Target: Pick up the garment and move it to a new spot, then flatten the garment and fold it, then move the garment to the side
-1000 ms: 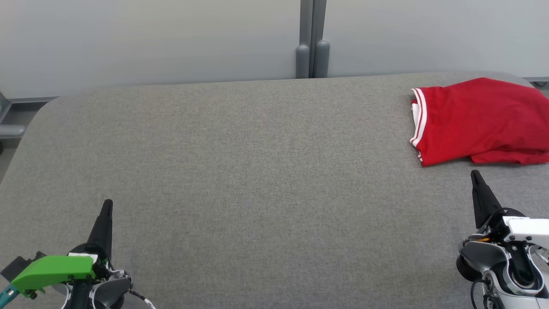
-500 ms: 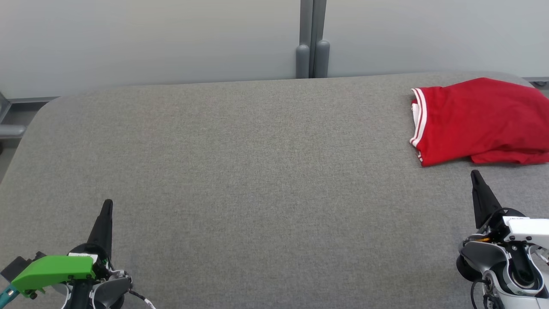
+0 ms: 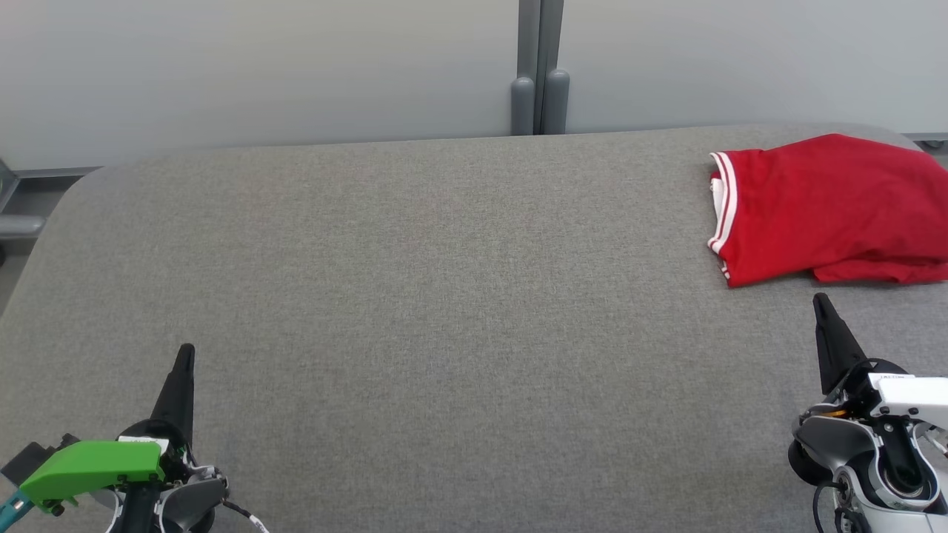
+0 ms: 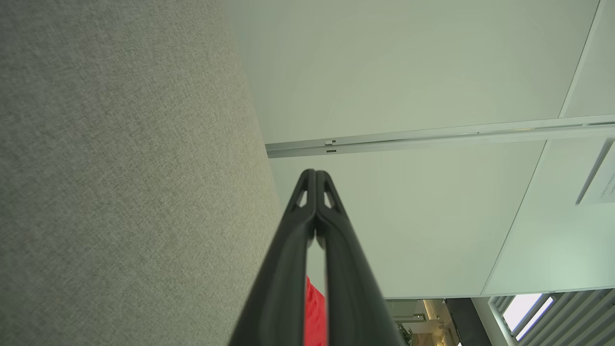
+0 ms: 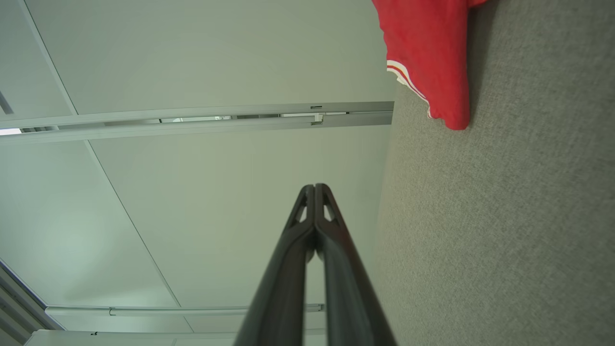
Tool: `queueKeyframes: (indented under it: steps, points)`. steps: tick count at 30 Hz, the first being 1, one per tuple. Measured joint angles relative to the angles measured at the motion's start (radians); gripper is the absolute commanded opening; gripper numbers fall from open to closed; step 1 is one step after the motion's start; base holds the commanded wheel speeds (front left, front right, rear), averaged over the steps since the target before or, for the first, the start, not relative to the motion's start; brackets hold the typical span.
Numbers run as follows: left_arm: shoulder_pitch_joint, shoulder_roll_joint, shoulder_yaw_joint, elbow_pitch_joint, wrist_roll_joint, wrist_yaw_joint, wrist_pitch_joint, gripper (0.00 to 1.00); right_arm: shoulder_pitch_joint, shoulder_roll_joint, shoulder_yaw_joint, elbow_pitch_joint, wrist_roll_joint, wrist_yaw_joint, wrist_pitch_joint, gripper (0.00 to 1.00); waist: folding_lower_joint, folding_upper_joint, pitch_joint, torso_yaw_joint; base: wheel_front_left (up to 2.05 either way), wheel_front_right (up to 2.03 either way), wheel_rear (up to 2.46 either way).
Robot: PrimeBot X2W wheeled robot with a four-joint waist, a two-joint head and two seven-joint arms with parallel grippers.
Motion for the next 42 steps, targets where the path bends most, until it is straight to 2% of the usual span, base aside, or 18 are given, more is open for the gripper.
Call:
queueKeyframes:
  steps: [42]
  points:
    - [0.0, 0.0, 0.0, 0.0, 0.0, 0.0, 0.0, 0.0, 0.0, 0.0, -0.001, 0.0, 0.0, 0.0, 0.0, 0.0, 0.0, 0.0, 0.0, 0.0, 0.0, 0.0, 0.0]
